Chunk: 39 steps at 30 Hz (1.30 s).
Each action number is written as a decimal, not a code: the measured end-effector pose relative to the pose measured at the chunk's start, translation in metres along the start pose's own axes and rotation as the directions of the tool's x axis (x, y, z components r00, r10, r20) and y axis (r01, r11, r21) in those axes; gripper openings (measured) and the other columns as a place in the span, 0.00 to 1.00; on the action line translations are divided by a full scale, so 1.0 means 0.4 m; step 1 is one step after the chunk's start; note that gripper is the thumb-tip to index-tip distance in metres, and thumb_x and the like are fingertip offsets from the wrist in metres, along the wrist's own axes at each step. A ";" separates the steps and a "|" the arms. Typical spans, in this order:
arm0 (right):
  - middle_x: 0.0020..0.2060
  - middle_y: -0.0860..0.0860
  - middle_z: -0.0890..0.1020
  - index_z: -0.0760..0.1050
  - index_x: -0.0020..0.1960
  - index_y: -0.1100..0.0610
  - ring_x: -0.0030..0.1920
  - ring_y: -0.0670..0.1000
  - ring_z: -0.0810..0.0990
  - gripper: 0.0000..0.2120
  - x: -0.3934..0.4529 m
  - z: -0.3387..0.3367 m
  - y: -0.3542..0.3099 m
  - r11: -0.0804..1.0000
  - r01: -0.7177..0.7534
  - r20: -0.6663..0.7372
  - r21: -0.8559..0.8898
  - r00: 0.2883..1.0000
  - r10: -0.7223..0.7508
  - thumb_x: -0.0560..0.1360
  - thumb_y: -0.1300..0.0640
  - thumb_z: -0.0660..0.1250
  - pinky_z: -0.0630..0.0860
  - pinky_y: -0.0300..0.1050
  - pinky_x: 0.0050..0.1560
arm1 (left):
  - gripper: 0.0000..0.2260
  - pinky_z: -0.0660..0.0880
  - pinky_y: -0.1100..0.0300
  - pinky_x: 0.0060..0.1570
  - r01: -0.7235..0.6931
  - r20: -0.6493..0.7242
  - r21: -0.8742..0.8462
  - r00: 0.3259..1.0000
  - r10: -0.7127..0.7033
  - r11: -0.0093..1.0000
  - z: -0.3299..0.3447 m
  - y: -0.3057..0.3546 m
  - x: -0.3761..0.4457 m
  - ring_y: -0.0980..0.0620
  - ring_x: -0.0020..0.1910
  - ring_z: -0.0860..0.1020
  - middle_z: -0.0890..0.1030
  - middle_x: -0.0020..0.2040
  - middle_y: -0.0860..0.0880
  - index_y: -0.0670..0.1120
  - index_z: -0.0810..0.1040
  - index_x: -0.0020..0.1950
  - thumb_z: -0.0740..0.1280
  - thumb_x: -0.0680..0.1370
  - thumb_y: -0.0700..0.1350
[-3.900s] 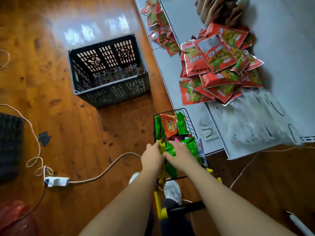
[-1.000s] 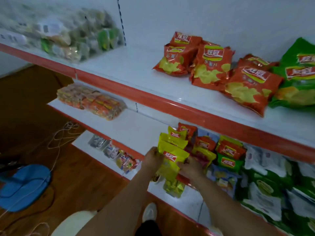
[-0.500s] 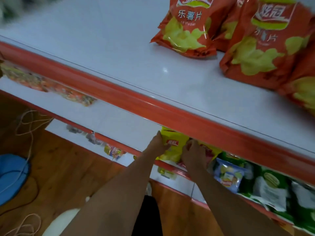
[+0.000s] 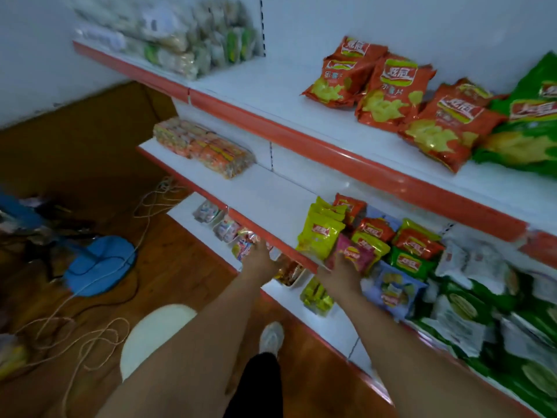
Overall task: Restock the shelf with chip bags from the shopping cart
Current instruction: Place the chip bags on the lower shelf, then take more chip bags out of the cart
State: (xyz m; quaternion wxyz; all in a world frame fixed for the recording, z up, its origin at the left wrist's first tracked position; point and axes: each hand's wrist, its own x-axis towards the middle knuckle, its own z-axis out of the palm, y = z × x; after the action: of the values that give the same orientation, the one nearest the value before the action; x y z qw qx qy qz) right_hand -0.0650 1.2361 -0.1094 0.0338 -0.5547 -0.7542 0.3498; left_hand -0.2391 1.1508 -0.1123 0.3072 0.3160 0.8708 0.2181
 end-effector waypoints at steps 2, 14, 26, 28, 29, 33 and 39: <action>0.61 0.60 0.78 0.70 0.66 0.59 0.61 0.61 0.77 0.25 -0.086 0.013 -0.017 0.997 0.062 0.053 0.044 0.996 -0.065 0.74 0.49 0.67 0.74 0.50 0.59 | 0.37 0.72 0.49 0.64 0.002 -0.034 -0.026 0.999 -0.003 1.000 -0.011 -0.052 -0.127 0.39 0.68 0.72 0.68 0.73 0.40 0.47 0.54 0.79 0.69 0.76 0.56; 0.77 0.53 0.60 0.46 0.79 0.50 0.75 0.56 0.64 0.39 -0.588 0.339 -0.196 0.904 0.380 0.522 0.198 0.739 -0.425 0.76 0.46 0.66 0.68 0.57 0.71 | 0.35 0.68 0.48 0.68 0.358 -0.199 -0.242 0.892 -0.407 0.902 -0.101 -0.469 -0.695 0.41 0.71 0.68 0.63 0.77 0.42 0.48 0.54 0.80 0.64 0.79 0.59; 0.77 0.56 0.60 0.51 0.79 0.56 0.76 0.57 0.60 0.38 -1.369 0.680 -0.296 0.542 0.839 0.855 0.057 0.239 -0.460 0.77 0.43 0.64 0.60 0.51 0.73 | 0.30 0.69 0.44 0.67 0.562 -0.286 -0.569 0.548 -0.786 0.599 -0.012 -0.945 -1.496 0.37 0.69 0.70 0.69 0.71 0.39 0.48 0.60 0.77 0.60 0.79 0.60; 0.75 0.56 0.64 0.55 0.78 0.57 0.74 0.56 0.64 0.35 -1.553 0.747 -0.278 0.456 0.887 0.882 0.069 0.159 -0.444 0.77 0.46 0.64 0.63 0.49 0.71 | 0.28 0.70 0.44 0.65 0.597 -0.278 -0.615 0.447 -0.850 0.515 0.039 -1.026 -1.672 0.36 0.67 0.72 0.71 0.68 0.38 0.45 0.64 0.74 0.60 0.80 0.59; 0.74 0.57 0.66 0.56 0.77 0.57 0.73 0.57 0.66 0.34 -1.647 0.779 -0.258 0.407 0.908 0.893 0.096 0.102 -0.439 0.77 0.47 0.65 0.65 0.48 0.70 | 0.26 0.71 0.44 0.64 0.616 -0.269 -0.631 0.397 -0.877 0.472 0.068 -1.060 -1.761 0.36 0.66 0.72 0.72 0.67 0.37 0.44 0.65 0.73 0.60 0.80 0.58; 0.70 0.58 0.71 0.62 0.74 0.58 0.69 0.57 0.70 0.30 -2.010 0.899 -0.154 0.183 0.954 0.933 0.236 -0.170 -0.316 0.76 0.50 0.65 0.68 0.47 0.66 | 0.25 0.71 0.43 0.61 0.670 -0.178 -0.693 0.200 -0.964 0.266 0.208 -1.168 -2.078 0.36 0.65 0.72 0.72 0.66 0.39 0.45 0.65 0.72 0.59 0.80 0.57; 0.73 0.58 0.66 0.59 0.76 0.58 0.72 0.57 0.67 0.32 -2.322 1.033 0.022 -0.069 0.952 0.953 0.298 -0.301 -0.034 0.77 0.48 0.63 0.65 0.48 0.70 | 0.19 0.74 0.46 0.57 0.532 0.027 -0.846 0.001 -1.000 -0.022 0.403 -1.255 -2.352 0.36 0.63 0.74 0.74 0.63 0.40 0.46 0.70 0.66 0.63 0.79 0.53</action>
State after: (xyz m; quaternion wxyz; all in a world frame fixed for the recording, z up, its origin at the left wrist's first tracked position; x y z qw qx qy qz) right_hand 0.1156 0.2358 -0.1124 -0.4215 0.3961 -0.8087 0.1066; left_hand 0.2356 0.1830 -0.1422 0.1450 -0.5287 0.7581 0.3531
